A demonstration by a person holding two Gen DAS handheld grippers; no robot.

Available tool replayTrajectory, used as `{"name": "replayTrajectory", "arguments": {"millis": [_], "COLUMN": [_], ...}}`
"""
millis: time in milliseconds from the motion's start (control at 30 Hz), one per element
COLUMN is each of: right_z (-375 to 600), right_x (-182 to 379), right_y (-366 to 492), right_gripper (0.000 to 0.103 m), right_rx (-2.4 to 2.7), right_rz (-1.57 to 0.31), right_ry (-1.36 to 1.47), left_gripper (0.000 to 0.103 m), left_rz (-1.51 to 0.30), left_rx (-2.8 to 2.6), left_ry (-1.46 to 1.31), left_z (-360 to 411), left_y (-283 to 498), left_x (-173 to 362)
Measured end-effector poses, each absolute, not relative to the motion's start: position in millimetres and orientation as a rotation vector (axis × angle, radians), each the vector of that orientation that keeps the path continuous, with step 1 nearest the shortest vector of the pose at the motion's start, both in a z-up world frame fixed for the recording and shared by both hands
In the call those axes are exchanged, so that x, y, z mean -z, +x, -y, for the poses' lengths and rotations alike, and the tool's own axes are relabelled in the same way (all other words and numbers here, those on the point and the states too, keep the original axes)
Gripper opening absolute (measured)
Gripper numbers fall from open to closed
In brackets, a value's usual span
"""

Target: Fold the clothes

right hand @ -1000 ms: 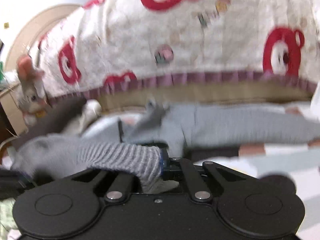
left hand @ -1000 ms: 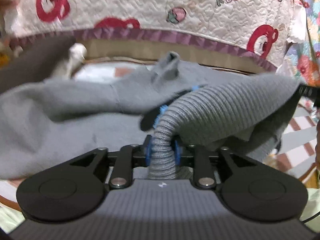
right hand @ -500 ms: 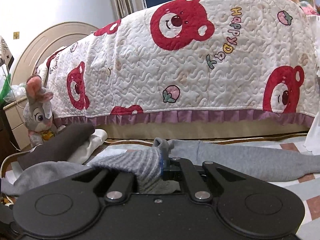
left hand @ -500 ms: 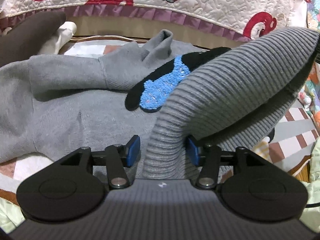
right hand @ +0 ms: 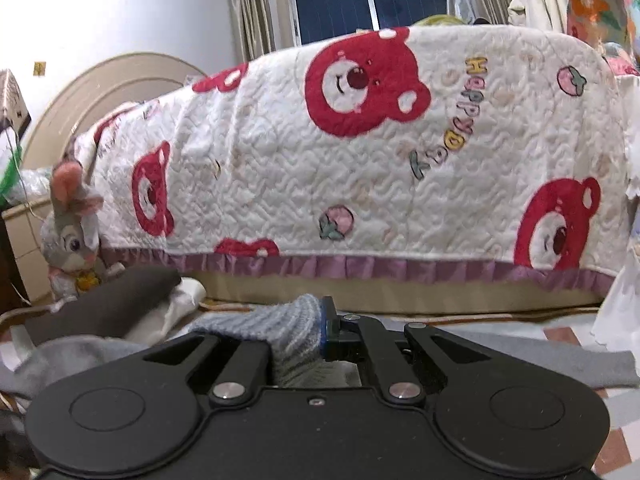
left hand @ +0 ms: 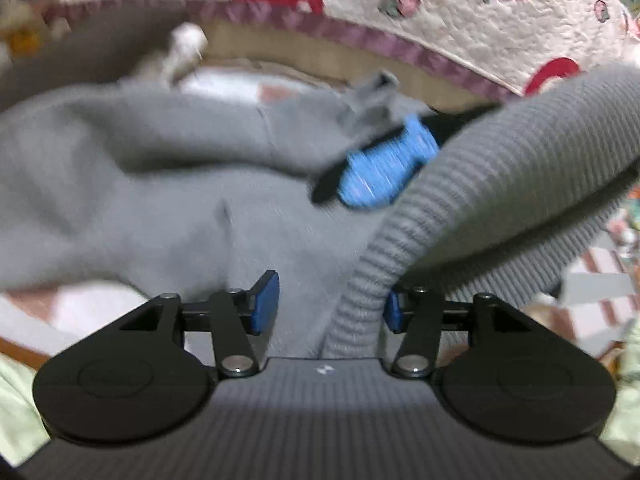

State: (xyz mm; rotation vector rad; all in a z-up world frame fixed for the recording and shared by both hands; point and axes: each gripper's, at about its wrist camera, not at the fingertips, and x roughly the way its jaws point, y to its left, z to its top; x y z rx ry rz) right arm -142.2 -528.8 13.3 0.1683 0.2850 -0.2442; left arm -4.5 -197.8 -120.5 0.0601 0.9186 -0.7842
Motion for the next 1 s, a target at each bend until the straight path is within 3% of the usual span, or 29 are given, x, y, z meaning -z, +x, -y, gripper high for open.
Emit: {"name": "replayTrajectory", "arguments": {"millis": [133,233,333,567,767,1000], "right_z": [523.6,523.7,528.1,552.3,550.6,550.5], "right_x": [-34.3,-47.2,-55.7,-49.7,-26.9,-54.1], "right_y": [-140.4,-141.6,-146.0,-161.3,-164.4,-181.1], "right_gripper": [0.003,0.003,0.003,0.003,0.002,0.002], "right_rx": [0.253,0.291,0.337,0.398,0.390,0.421], "right_rz": [-0.223,-0.192,-0.173,-0.206,-0.289,-0.254], "right_ry": [0.120,0.069,0.050,0.061,0.003,-0.011], "left_gripper": [0.058,0.058,0.005,0.006,0.005,0.005], "left_rz": [-0.989,-0.937,-0.807,-0.561,-0.619,-0.535], "left_rx": [0.853,0.835,0.783,0.677,0.691,0.822], "left_ry": [0.235,0.295,0.344,0.266,0.217,0.167], "left_z": [217.0,221.0,211.4,168.4,162.3,148.2], "left_y": [-18.3,-24.1,-29.8,-19.3,1.9,-15.7], "left_x": [144.8,141.2,124.9,54.3,62.5,4.3]}}
